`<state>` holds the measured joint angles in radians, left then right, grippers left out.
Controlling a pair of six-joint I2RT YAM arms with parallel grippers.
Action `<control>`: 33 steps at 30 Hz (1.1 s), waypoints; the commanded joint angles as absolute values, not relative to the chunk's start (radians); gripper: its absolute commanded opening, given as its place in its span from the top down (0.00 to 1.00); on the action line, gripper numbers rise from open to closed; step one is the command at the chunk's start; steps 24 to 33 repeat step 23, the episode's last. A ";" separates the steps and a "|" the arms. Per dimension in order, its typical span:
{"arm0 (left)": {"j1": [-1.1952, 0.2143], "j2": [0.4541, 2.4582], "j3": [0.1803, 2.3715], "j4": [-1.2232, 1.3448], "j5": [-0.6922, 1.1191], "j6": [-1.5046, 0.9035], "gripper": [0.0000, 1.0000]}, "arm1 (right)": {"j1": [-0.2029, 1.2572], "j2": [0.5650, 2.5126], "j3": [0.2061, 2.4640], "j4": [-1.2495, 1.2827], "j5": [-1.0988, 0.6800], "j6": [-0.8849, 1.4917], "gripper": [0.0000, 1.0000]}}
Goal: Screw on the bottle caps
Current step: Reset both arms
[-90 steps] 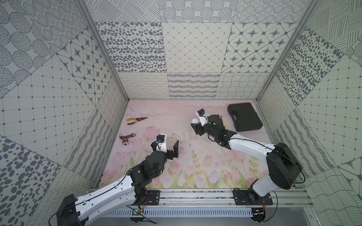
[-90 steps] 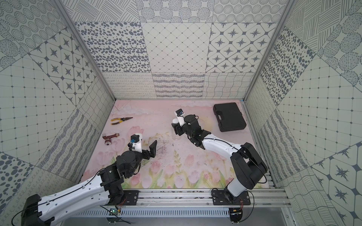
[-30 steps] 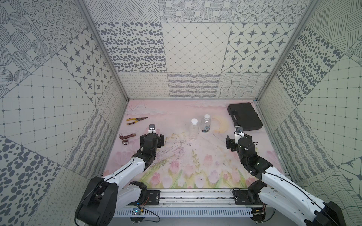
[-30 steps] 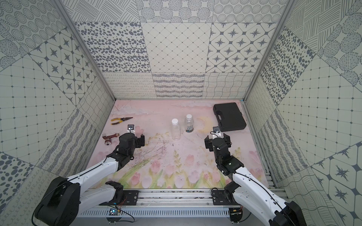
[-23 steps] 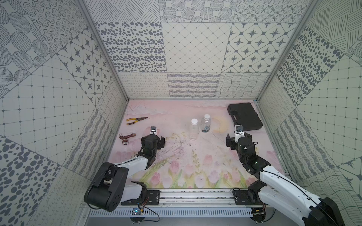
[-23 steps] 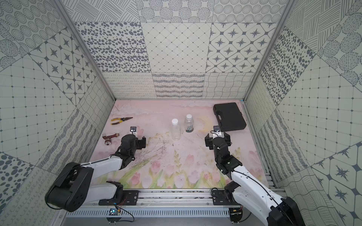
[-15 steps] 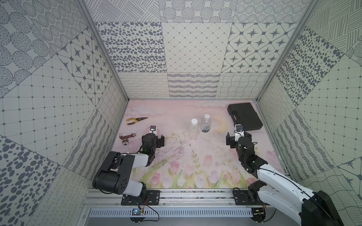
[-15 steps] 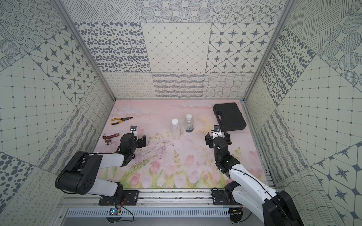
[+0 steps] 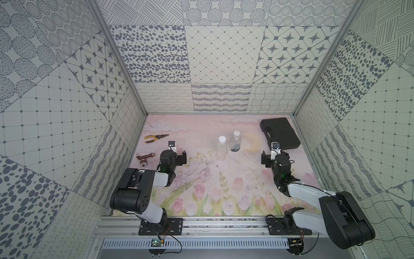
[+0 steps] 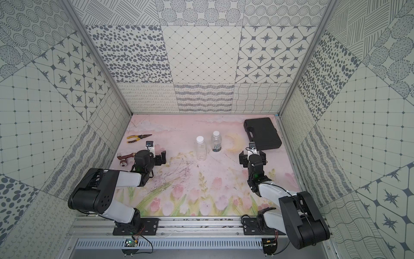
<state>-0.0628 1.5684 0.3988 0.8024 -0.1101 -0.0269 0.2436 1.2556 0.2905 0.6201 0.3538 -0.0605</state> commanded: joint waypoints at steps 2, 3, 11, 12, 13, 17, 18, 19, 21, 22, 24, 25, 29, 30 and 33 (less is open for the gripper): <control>-0.053 1.570 0.408 0.846 -0.064 -0.047 0.00 | 0.175 1.319 0.307 0.785 0.194 -0.064 0.03; -0.054 1.572 0.408 0.850 -0.063 -0.046 0.00 | 0.150 1.333 0.320 0.785 0.152 -0.053 0.03; -0.054 1.572 0.408 0.849 -0.065 -0.046 0.00 | 0.053 1.550 0.405 0.847 0.003 -0.007 0.03; -0.053 1.572 0.408 0.850 -0.065 -0.046 0.00 | 0.043 1.574 0.392 0.917 0.007 0.013 0.03; -0.053 1.571 0.408 0.850 -0.065 -0.046 0.00 | 0.040 1.566 0.396 0.870 0.002 0.017 0.03; -0.034 1.573 0.421 0.826 -0.020 -0.057 0.00 | 0.040 1.555 0.408 0.837 0.002 0.014 0.03; -0.032 1.572 0.421 0.826 -0.019 -0.058 0.00 | 0.040 1.549 0.415 0.823 0.002 0.012 0.03; -0.032 1.573 0.420 0.828 -0.018 -0.057 0.00 | 0.040 1.553 0.412 0.835 0.003 0.012 0.03; -0.032 1.571 0.417 0.830 -0.020 -0.055 0.00 | 0.040 1.552 0.413 0.831 0.006 0.012 0.03; -0.035 1.572 0.415 0.834 -0.025 -0.054 0.00 | 0.040 1.552 0.412 0.831 0.006 0.013 0.03; -0.038 1.571 0.414 0.837 -0.032 -0.052 0.00 | 0.040 1.552 0.413 0.831 0.007 0.013 0.03; -0.038 1.571 0.414 0.837 -0.032 -0.052 0.00 | 0.040 1.552 0.413 0.831 0.007 0.013 0.03; -0.038 1.571 0.414 0.837 -0.032 -0.052 0.00 | 0.040 1.552 0.413 0.831 0.007 0.013 0.03; -0.038 1.571 0.414 0.837 -0.032 -0.052 0.00 | 0.040 1.552 0.413 0.831 0.007 0.013 0.03; -0.038 1.571 0.414 0.837 -0.032 -0.052 0.00 | 0.040 1.552 0.413 0.831 0.007 0.013 0.03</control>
